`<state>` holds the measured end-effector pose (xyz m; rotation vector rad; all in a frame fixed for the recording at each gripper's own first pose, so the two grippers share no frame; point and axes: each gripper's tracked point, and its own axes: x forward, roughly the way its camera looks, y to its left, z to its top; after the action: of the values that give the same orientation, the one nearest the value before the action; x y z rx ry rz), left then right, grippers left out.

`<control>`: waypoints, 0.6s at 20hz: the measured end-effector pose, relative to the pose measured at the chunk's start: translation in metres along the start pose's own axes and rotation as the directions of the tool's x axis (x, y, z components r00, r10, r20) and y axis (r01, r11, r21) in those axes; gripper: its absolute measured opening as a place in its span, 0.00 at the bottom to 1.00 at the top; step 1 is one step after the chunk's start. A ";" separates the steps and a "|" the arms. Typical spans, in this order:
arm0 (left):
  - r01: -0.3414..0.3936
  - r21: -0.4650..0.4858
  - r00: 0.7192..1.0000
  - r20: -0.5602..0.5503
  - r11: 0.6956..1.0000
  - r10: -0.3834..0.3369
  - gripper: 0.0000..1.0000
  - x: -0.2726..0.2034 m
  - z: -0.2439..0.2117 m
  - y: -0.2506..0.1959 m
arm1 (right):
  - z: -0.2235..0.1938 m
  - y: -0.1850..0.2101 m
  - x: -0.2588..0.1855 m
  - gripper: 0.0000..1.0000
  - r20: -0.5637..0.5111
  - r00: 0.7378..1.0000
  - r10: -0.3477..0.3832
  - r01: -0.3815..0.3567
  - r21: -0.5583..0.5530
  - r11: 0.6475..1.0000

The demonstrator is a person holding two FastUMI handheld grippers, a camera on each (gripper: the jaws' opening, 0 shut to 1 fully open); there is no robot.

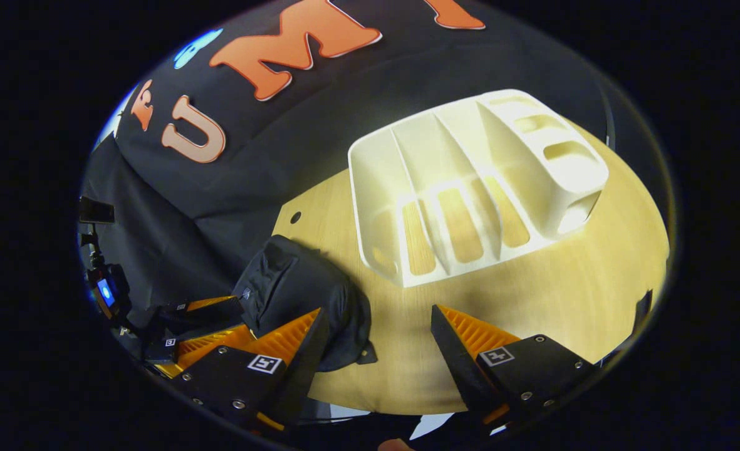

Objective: Open the schoolbag, grab two books from the bookshelf and put them into the schoolbag.

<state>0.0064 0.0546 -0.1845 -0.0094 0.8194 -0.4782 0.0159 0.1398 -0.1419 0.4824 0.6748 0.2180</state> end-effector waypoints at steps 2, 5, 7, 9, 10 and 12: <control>-0.058 -0.010 0.995 0.086 0.998 0.058 0.98 -0.001 0.021 -0.010 | 0.027 -0.011 -0.022 0.98 0.082 0.996 -0.021 0.026 -0.059 0.998; -0.125 -0.049 0.964 0.230 0.991 0.133 0.98 -0.009 0.056 -0.032 | 0.070 -0.018 -0.059 0.98 0.211 0.977 -0.015 0.050 -0.165 0.985; -0.154 -0.084 0.928 0.329 0.985 0.173 0.98 -0.017 0.076 -0.038 | 0.097 -0.016 -0.080 0.98 0.292 0.957 -0.004 0.076 -0.236 0.969; -0.209 -0.104 0.877 0.419 0.972 0.234 0.98 -0.026 0.097 -0.042 | 0.119 -0.017 -0.105 0.98 0.372 0.928 0.011 0.105 -0.291 0.951; -0.225 -0.115 0.851 0.460 0.968 0.253 0.97 -0.034 0.097 -0.043 | 0.130 -0.016 -0.117 0.98 0.408 0.913 0.017 0.122 -0.311 0.942; -0.228 -0.150 0.803 0.530 0.962 0.273 0.97 -0.046 0.104 -0.047 | 0.144 -0.009 -0.136 0.98 0.460 0.887 0.043 0.139 -0.355 0.925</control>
<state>0.0332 0.0134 -0.0721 -0.1060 0.2628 -0.1690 0.0049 0.0334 0.0248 0.1289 0.1642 0.1709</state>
